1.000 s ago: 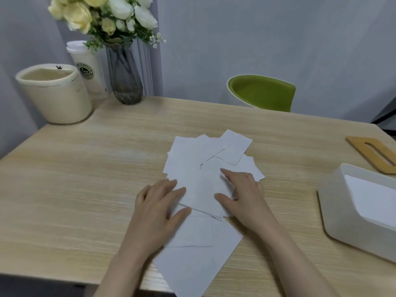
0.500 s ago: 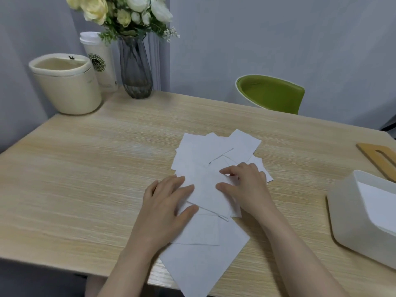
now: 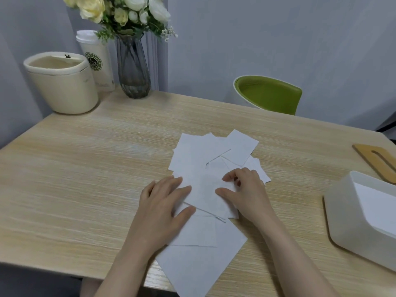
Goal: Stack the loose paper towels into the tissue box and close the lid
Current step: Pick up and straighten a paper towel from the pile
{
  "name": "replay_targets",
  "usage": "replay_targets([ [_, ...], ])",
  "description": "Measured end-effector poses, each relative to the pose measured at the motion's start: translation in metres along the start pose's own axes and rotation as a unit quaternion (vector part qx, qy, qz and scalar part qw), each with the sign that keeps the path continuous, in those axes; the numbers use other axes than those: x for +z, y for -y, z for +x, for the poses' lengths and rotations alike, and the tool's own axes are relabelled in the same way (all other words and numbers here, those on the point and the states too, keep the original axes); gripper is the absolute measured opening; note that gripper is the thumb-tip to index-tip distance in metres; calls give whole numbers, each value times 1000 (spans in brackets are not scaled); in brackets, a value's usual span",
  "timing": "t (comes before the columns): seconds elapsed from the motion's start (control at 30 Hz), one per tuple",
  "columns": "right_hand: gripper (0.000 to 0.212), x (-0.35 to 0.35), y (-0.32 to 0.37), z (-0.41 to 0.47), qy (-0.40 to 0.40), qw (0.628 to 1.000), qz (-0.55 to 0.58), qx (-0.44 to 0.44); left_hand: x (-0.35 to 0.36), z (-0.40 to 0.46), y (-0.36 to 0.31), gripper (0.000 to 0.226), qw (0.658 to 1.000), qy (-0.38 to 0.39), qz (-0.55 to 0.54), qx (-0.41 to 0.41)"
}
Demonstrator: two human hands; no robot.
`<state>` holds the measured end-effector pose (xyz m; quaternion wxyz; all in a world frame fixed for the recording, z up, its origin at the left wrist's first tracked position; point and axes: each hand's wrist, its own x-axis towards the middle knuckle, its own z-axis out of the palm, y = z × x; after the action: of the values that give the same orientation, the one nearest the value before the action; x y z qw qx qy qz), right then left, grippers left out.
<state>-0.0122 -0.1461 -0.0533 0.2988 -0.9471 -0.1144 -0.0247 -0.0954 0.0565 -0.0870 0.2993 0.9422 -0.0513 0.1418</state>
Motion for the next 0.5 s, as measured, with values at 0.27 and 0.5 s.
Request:
replay_targets([
  [0.27,22,1,6,0,-10,1000,-8,-12,0,1,-1,53,1000,10,10,-10],
  [0.5,19,-4,14,-5,42,997,37,47,-1,0,-1,55,1000,16,10,-7],
])
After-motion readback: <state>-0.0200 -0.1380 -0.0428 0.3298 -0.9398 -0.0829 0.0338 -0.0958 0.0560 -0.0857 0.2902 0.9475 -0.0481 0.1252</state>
